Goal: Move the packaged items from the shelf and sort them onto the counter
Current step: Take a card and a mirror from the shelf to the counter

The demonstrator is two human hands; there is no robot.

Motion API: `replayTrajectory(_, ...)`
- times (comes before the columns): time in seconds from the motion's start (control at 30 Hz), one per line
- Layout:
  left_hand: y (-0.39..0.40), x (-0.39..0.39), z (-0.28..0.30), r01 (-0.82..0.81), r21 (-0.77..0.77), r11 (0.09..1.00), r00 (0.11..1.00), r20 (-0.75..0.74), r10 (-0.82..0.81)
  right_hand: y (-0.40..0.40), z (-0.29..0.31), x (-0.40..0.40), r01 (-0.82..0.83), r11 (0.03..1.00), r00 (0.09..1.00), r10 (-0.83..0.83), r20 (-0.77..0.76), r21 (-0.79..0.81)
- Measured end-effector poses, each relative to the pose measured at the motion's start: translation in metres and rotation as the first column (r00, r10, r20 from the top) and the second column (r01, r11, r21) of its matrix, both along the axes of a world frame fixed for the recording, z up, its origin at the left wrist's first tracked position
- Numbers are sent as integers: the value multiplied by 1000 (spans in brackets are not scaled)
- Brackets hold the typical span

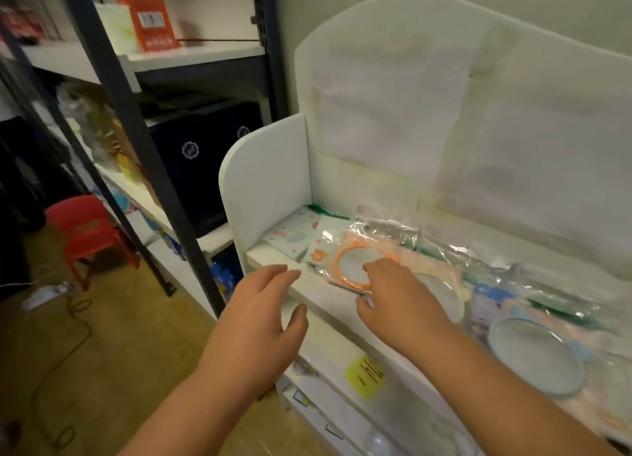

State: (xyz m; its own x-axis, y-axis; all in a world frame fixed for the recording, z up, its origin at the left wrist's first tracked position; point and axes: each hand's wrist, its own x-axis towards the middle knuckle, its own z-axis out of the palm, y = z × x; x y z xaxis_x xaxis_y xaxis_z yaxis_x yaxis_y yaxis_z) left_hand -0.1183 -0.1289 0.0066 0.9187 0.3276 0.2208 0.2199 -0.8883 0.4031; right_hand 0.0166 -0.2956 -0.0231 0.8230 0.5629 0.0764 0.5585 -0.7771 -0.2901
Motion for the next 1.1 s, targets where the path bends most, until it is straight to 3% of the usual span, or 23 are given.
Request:
replayTrajectory(0.1, 28, 27, -8, 46, 27, 999, 999, -12, -46, 25, -15, 11, -5, 992, 1000, 7, 16, -122)
replayTrajectory(0.33, 99, 97, -33, 211, -21, 977, 973, -87, -212, 68, -40, 31, 216, 961, 968, -189, 162, -172)
replayTrajectory(0.53, 127, 153, -53, 345, -77, 935, 928, -122, -352, 78, -48, 28, 235, 947, 968, -208, 136, -218)
replayTrajectory(0.73, 114, 188, -58, 338, -241, 910, 914, -145, -379, 78, -50, 21, 275, 961, 946, -273, 176, 9)
replayTrajectory(0.87, 102, 206, -59, 317, -369, 874, 900, -174, -400, 76, -50, 24, 353, 913, 897, -393, 203, 205)
replayTrajectory(1.03, 92, 230, -57, 126, -598, 791, 906, -256, -338, 70, -41, 27, 450, 823, 861, -503, 75, 347)
replayTrajectory(1.1, 88, 235, -51, 25, -718, 695, 915, -265, -306, 69, -38, 26, 475, 795, 850, -525, 36, 379)
